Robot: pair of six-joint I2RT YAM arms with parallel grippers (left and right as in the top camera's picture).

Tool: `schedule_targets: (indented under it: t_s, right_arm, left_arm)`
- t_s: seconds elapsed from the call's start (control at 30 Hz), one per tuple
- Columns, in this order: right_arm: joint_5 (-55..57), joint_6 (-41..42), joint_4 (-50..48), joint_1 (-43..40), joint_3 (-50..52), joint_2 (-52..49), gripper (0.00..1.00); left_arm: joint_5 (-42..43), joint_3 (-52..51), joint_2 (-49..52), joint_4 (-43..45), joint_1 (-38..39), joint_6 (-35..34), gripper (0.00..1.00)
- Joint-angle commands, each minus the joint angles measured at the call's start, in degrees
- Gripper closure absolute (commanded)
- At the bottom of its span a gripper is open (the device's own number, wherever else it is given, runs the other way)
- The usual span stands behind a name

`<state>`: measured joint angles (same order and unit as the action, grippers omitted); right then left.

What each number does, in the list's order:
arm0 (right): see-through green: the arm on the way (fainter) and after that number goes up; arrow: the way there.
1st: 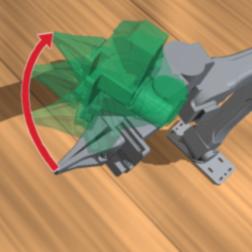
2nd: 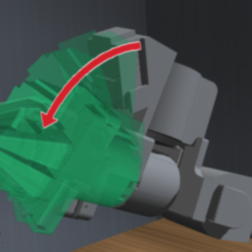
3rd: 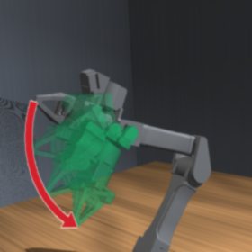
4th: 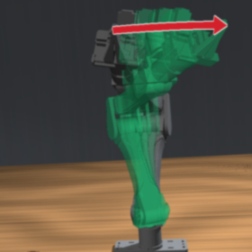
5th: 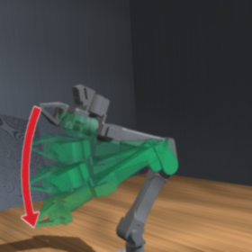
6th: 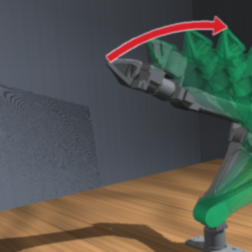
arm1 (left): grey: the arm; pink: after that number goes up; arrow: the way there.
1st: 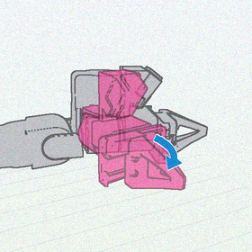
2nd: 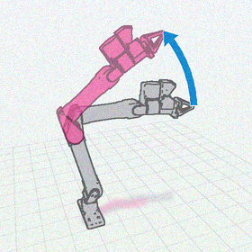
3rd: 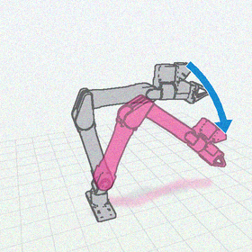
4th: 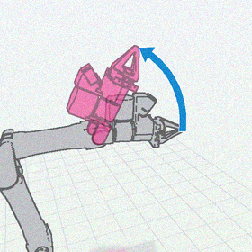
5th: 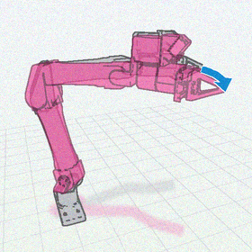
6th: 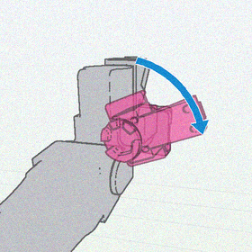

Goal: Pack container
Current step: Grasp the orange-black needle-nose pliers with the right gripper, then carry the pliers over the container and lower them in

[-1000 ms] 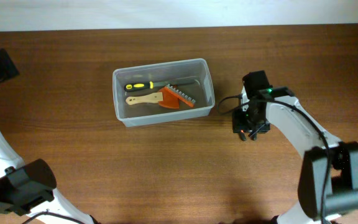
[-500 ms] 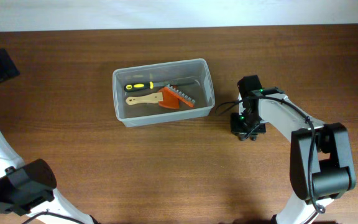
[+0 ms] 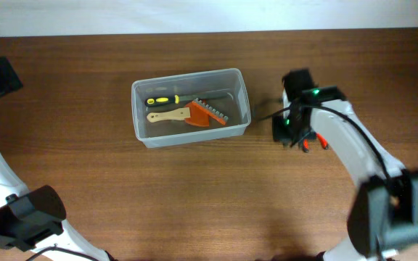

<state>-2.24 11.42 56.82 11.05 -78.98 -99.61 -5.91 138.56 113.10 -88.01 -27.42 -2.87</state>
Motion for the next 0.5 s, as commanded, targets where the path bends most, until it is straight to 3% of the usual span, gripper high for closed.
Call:
schedule_targets:
  t_s: [0.0,0.17,0.23,0.27,0.33,0.47]
  right_arm:
    - [1.0,-5.4,-0.8,4.4,-7.9,8.3,0.96]
    - [1.0,-16.5,-5.5,11.2,-12.3,9.9,0.96]
    - [0.4,-24.3,-8.2,13.3,-12.2,9.5,0.96]
    - [-2.3,-33.7,-9.9,15.1,-12.2,8.4,0.96]
    - [-6.6,-44.6,-11.3,16.6,-12.2,6.3,0.96]
    - [-9.4,-58.4,-12.9,17.2,-12.2,1.6,0.96]
  left_arm:
    - [0.6,0.1,-0.5,0.1,-0.1,-0.8,0.01]
    - [0.6,0.1,-0.5,0.1,-0.1,-0.8,0.01]
    - [0.6,0.1,-0.5,0.1,-0.1,-0.8,0.01]
    - [0.6,0.1,-0.5,0.1,-0.1,-0.8,0.01]
    - [0.6,0.1,-0.5,0.1,-0.1,-0.8,0.01]
    - [0.6,0.1,-0.5,0.1,-0.1,-0.8,0.01]
